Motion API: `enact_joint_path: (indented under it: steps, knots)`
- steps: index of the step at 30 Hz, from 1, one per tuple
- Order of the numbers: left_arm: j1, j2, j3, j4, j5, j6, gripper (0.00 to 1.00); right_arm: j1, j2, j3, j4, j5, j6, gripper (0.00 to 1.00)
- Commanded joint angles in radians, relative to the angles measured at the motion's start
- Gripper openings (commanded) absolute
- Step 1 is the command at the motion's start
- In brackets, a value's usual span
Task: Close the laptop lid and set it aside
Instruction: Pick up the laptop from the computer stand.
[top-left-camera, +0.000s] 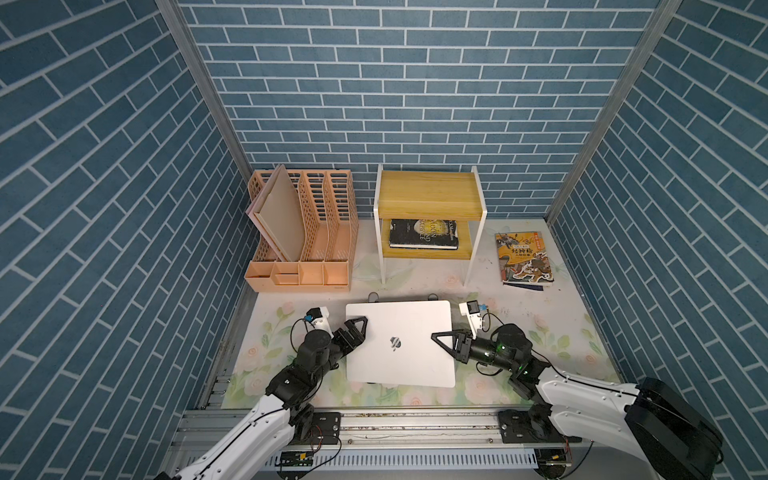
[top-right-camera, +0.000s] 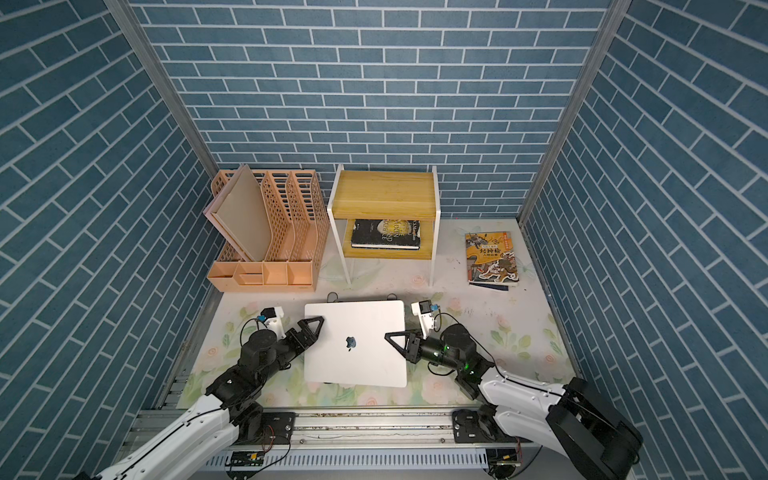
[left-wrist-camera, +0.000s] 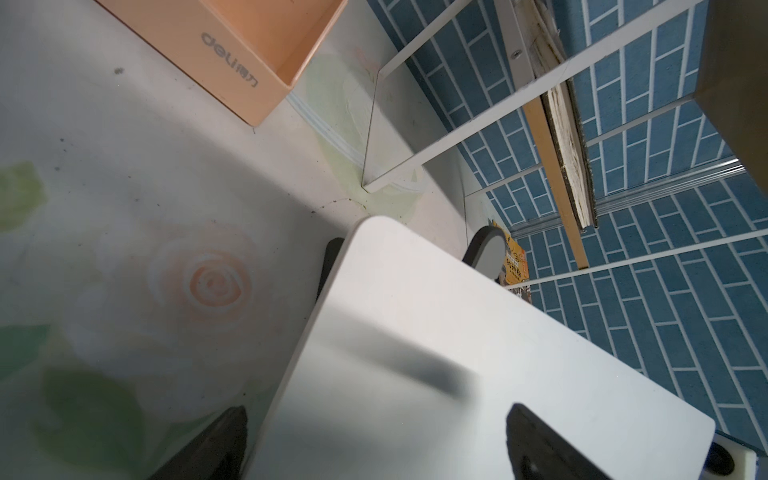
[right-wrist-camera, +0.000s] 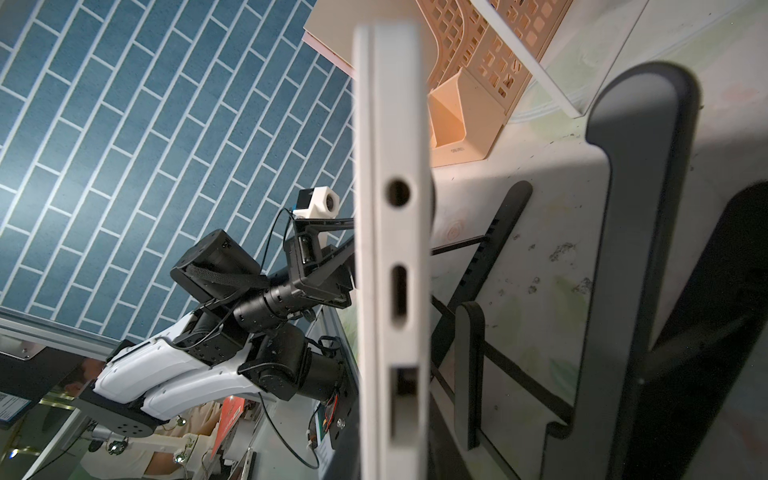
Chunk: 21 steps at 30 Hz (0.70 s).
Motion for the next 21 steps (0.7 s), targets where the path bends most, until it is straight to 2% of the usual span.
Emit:
enact_joint_path:
  steps: [1, 11, 21]
  knots:
    - [-0.010, -0.050, 0.068, -0.078, -0.049, 0.035, 1.00, 0.013, -0.057, 0.068, 0.063, -0.005, 0.032, 0.00]
    - [-0.012, -0.191, 0.231, -0.297, -0.173, 0.117, 1.00, 0.016, -0.213, 0.101, -0.046, 0.022, 0.063, 0.00]
    - [-0.012, -0.235, 0.318, -0.350, -0.207, 0.155, 1.00, 0.018, -0.399, 0.141, -0.124, 0.102, 0.159, 0.00]
